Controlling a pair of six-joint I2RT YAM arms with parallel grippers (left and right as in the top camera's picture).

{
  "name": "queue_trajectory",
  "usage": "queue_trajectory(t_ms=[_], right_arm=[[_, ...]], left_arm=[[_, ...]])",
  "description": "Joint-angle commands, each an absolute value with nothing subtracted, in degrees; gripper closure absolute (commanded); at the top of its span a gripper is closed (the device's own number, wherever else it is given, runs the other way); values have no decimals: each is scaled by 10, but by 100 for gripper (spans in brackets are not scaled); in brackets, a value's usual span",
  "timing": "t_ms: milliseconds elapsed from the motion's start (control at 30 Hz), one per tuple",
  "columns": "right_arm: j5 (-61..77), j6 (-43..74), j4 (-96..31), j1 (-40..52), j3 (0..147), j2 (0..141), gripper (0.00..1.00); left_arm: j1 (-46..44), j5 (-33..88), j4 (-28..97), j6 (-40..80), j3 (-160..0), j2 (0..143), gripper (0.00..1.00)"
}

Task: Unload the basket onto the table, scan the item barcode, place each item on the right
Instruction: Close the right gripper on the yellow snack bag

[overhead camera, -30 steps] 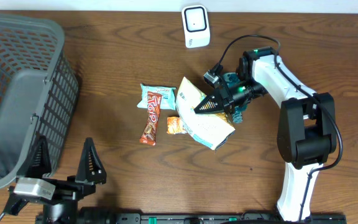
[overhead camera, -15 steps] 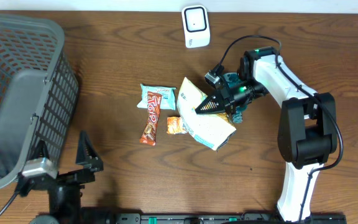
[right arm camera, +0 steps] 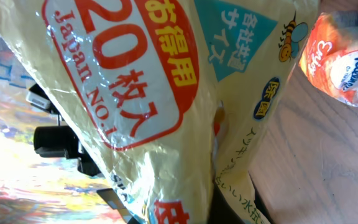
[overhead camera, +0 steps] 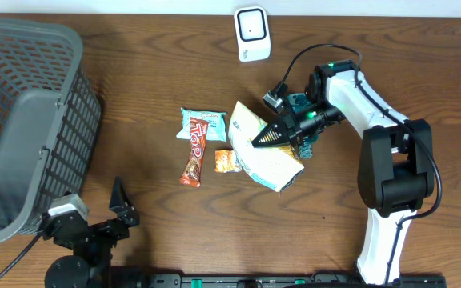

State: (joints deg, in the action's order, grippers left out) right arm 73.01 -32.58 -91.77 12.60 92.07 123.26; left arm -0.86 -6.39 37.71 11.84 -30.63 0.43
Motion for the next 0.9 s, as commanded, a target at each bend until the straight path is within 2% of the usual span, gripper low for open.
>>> queue_trajectory(t_ms=[0, 333, 867], right_arm=[[748, -335, -917, 124, 920, 1228, 99], [721, -335, -903, 124, 920, 1228, 99], [704, -335, -848, 124, 920, 1228, 99]], left_arm=[[-11, -69, 405, 119, -301, 3, 1], [-11, -69, 592, 119, -301, 3, 1], [-11, -69, 591, 119, -300, 3, 1]])
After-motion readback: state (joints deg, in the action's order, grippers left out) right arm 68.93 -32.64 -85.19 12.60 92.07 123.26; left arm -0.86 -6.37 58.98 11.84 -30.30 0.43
